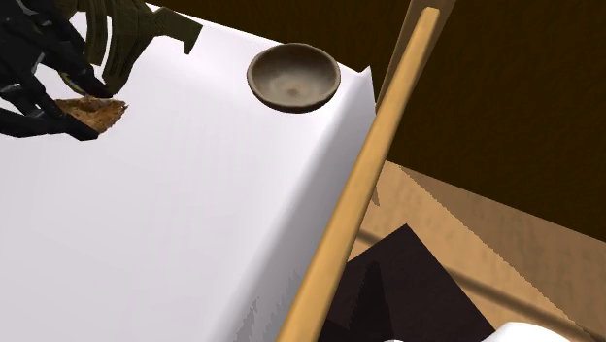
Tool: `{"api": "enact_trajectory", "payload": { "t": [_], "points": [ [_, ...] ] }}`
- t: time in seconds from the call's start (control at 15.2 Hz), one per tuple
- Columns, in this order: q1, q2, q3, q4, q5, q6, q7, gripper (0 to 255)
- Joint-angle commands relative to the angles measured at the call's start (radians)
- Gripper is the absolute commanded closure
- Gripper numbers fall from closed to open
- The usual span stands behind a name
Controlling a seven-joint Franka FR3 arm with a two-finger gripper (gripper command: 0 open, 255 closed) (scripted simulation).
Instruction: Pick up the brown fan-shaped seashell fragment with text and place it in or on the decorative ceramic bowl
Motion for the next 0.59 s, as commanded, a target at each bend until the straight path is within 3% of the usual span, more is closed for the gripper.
{"api": "enact_trajectory", "payload": {
  "t": [0.0, 0.53],
  "points": [
    [-0.026, -0.033, -0.024, -0.035, 0.005, 0.012, -0.05, 255],
    [-0.121, -0.116, -0.13, -0.132, 0.004, 0.06, -0.248, 255]
  ]
}}
